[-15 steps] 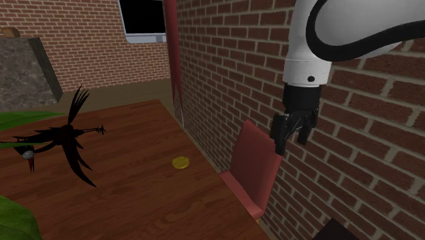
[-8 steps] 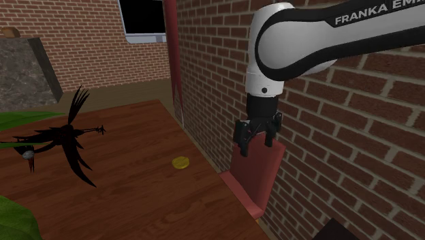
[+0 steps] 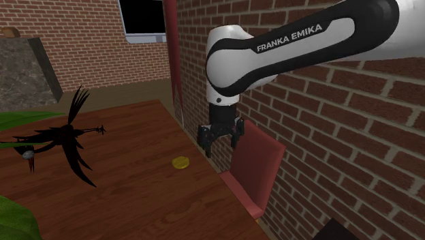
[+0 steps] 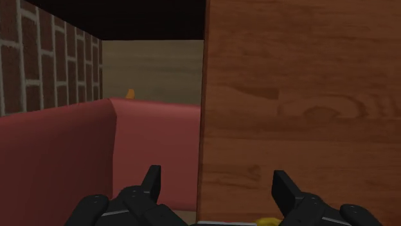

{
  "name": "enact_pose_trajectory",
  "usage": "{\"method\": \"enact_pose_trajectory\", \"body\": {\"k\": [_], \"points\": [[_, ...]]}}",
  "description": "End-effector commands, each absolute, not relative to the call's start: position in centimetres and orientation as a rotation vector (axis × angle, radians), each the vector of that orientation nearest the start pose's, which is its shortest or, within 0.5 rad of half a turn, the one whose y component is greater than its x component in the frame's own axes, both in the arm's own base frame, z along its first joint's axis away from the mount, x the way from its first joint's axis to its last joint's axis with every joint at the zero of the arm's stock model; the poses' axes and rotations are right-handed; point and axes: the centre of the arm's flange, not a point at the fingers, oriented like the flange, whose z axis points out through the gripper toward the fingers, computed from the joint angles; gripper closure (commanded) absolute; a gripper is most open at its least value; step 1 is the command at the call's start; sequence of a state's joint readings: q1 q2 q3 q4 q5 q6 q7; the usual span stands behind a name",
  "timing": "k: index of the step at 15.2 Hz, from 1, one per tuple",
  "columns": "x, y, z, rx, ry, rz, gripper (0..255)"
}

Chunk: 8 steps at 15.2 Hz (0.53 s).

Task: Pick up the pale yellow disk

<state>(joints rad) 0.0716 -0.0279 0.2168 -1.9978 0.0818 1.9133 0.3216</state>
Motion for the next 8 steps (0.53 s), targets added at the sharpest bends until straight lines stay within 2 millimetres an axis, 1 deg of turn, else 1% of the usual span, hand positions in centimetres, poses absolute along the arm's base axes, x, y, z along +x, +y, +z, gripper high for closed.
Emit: {"method": "enact_pose_trajectory", "body": {"k": [1,8], "points": [[53.6,17.2,45.5,-3.091,0.111,0.109,0],[60.8,21.7,42.3,-3.101,0.155,0.084,0]]}}
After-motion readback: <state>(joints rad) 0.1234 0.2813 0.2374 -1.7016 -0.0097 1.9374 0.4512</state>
